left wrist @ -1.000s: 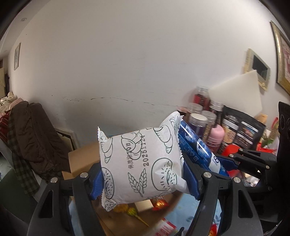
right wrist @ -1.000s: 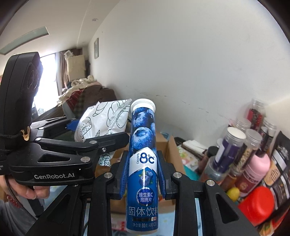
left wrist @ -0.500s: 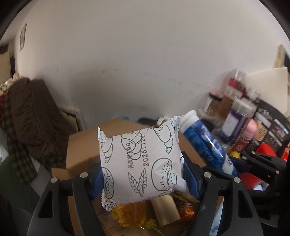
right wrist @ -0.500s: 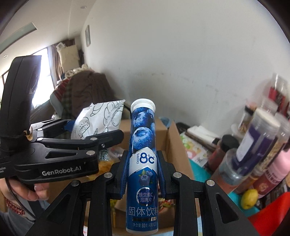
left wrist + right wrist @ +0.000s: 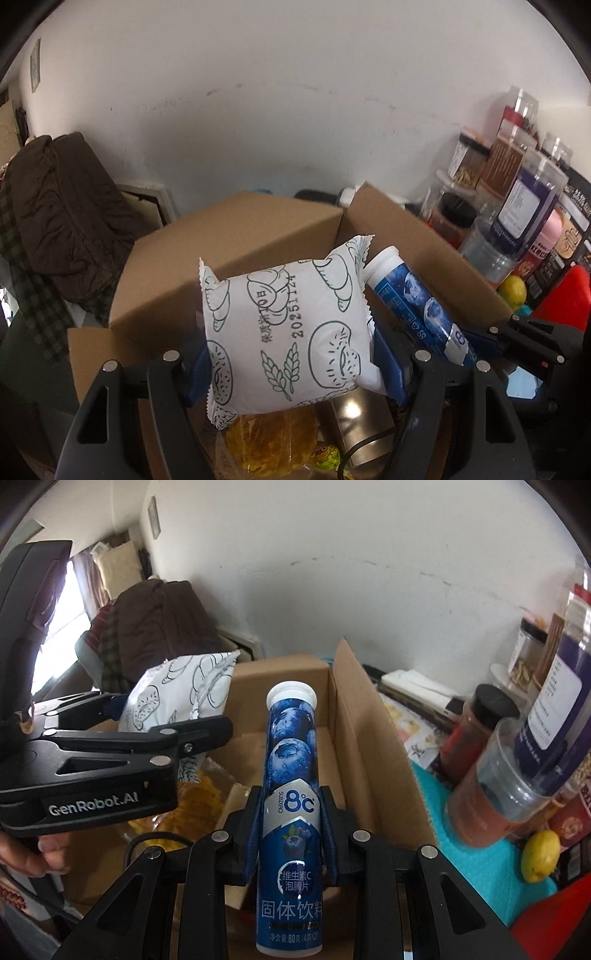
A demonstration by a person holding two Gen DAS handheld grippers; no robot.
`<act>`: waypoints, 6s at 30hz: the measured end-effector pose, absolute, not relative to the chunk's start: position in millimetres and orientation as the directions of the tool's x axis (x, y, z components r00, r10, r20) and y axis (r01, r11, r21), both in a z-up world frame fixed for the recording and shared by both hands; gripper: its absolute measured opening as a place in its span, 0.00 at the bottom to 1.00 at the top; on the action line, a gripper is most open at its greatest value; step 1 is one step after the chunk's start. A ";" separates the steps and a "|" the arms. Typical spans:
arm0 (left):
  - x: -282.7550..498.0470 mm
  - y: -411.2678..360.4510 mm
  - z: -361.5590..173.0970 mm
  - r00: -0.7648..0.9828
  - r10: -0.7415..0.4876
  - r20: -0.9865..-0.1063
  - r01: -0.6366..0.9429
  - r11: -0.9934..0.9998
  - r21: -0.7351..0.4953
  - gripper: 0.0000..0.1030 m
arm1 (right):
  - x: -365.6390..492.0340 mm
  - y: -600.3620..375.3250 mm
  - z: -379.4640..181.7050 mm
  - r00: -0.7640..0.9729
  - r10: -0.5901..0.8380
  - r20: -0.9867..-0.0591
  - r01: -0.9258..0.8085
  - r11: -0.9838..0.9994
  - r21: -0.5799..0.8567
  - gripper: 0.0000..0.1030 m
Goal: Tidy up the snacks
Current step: 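Carry the bread bag and blue tube over the cardboard box with both tools, then open both tools to drop the bread bag and blue tube into the box, then withdraw both tools from the box toward the red packets on the table, then grasp the red-and-white sauce packet with the left tool while the right tool grasps the red snack bag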
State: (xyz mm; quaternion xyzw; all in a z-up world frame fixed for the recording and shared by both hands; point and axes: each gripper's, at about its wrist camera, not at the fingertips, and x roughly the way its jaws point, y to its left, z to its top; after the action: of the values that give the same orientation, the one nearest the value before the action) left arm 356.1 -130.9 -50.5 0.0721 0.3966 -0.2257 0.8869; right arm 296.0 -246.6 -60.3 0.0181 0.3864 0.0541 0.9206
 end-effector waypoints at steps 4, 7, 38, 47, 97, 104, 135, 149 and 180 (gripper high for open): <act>361.6 -135.7 -60.8 0.564 -0.300 -0.769 0.444 0.896 -0.024 0.71 | 297.4 -247.1 -63.8 0.685 0.106 -0.721 -0.079 0.994 0.071 0.27; 365.2 -139.9 -68.2 0.553 -0.255 -0.793 0.429 0.903 0.009 0.71 | 297.8 -246.9 -65.7 0.674 0.105 -0.731 -0.082 0.994 0.067 0.28; 296.2 -119.9 35.0 0.686 -0.306 -0.660 0.420 0.907 0.016 0.75 | 232.3 -239.6 12.7 0.764 -0.031 -0.644 -0.011 0.998 -0.061 0.58; 235.8 -103.1 91.5 0.741 -0.362 -0.566 0.442 0.897 0.006 0.75 | 171.7 -228.6 64.2 0.843 -0.049 -0.535 0.004 0.996 -0.086 0.61; 59.9 -46.9 9.6 0.619 -0.525 -0.584 0.598 0.797 -0.083 0.87 | -13.7 -183.3 -11.0 0.834 -0.091 -0.545 0.067 0.996 -0.064 0.78; 72.7 -43.5 -26.0 0.572 -0.521 -0.634 0.590 0.798 -0.123 0.87 | -3.1 -189.1 -43.5 0.794 -0.077 -0.603 0.067 0.997 -0.039 0.78; 164.6 -74.6 -145.1 0.360 -0.492 -0.793 0.539 0.803 -0.254 0.87 | 60.8 -227.5 -114.5 0.669 -0.076 -0.739 0.092 0.996 -0.019 0.78; 132.1 -97.0 -116.1 0.375 -0.517 -0.769 0.640 0.745 -0.189 0.87 | 57.0 -242.7 -129.1 0.626 -0.016 -0.780 0.058 0.998 0.025 0.90; 125.4 -133.5 -144.4 0.351 -0.398 -0.847 0.699 0.714 -0.046 0.49 | 56.8 -269.7 -149.4 0.589 0.037 -0.807 0.126 0.983 0.136 0.39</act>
State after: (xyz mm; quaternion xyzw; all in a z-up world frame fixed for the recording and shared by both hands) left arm 125.4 -133.5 -144.4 0.1645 0.4565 -0.3405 0.8054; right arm 56.8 -269.7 -149.4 0.0896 0.4527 -0.0251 0.8868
